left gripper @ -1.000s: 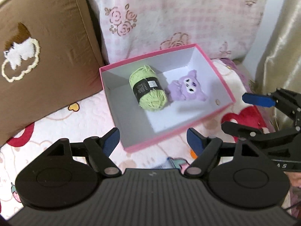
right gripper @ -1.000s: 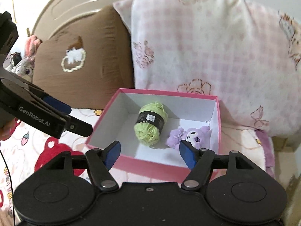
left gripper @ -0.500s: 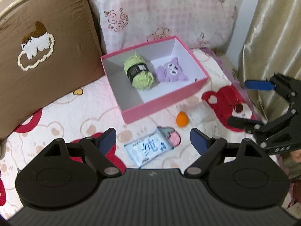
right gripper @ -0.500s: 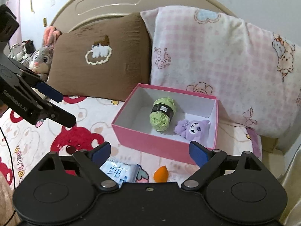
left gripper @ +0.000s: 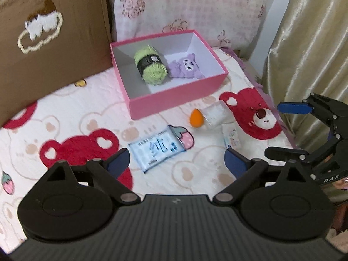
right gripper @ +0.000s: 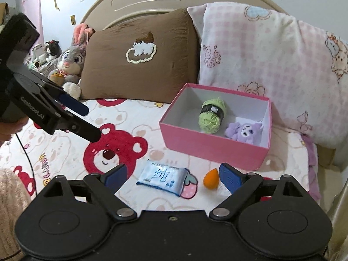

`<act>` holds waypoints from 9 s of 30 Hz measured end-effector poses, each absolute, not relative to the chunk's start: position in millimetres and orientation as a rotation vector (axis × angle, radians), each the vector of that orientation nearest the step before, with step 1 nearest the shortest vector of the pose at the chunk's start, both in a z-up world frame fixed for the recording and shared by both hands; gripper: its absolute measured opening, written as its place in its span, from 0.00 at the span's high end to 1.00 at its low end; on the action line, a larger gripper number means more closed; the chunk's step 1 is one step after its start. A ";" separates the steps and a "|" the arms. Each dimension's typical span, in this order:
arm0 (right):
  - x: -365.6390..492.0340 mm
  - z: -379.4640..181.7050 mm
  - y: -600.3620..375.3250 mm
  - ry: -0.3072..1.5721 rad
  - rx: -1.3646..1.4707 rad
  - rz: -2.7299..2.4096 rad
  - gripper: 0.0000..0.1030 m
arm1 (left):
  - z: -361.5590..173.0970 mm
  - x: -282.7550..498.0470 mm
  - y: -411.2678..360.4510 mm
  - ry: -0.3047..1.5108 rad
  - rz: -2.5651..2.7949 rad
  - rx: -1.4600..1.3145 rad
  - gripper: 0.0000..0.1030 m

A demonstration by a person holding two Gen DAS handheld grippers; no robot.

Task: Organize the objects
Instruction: 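Open the right tool to release the yarn and pull back from the box, then lower the right tool onto the blue wet-wipes packet and close on it, then lift the wipes packet with the right tool and carry it over the pink box, then lower the packet into the box, open the right tool and withdraw, then move the right tool to the white tissue packet and close on it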

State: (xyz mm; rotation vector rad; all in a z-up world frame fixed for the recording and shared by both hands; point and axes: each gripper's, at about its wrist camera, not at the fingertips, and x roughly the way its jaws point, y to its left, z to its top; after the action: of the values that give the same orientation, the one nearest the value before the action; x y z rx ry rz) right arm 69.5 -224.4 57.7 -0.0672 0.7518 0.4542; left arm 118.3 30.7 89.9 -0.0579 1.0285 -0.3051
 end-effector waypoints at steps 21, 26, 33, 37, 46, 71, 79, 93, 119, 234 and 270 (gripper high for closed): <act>83.9 -0.8 -202.6 0.789 -0.026 0.545 0.09 | -1.6 118.7 47.5 1.003 -0.230 -0.211 0.08; 92.3 -22.3 -198.6 0.784 -0.029 0.546 0.10 | -25.3 122.1 45.2 1.003 -0.227 -0.193 0.08; 104.9 -58.7 -187.6 0.749 -0.113 0.454 0.10 | -67.6 136.8 50.4 1.029 -0.195 -0.218 0.08; 111.9 -73.2 -185.1 0.730 -0.113 0.455 0.10 | -89.6 147.3 59.3 1.044 -0.177 -0.291 0.08; 135.9 -111.7 -179.5 0.794 -0.111 0.385 0.10 | -119.6 153.8 73.6 0.951 -0.106 -0.365 0.11; 180.2 -162.4 -163.7 0.965 0.106 0.373 0.56 | -169.9 167.5 80.3 0.947 -0.129 -0.516 0.74; 169.4 -154.9 -167.5 0.977 0.084 0.362 0.64 | -168.7 163.4 71.5 0.989 -0.172 -0.518 0.74; 165.7 -152.3 -168.6 0.962 0.045 0.350 0.62 | -161.3 152.3 44.2 0.957 -0.175 -0.420 0.72; 94.4 -51.7 -169.1 0.973 -0.055 0.240 0.58 | -54.6 102.0 0.6 0.869 -0.290 -0.269 0.72; 252.9 11.5 -252.8 0.854 0.034 0.358 0.61 | 18.3 269.2 -6.8 0.930 -0.159 -0.115 0.57; 58.5 40.0 -262.4 0.857 -0.170 0.534 0.38 | 39.7 98.0 -65.9 1.098 -0.371 -0.032 0.26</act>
State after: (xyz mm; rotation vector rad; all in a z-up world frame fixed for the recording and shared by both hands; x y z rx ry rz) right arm 58.5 -262.4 40.0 -0.1698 0.8571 0.5341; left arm 98.0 -65.9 39.7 -0.0324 1.0977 -0.3706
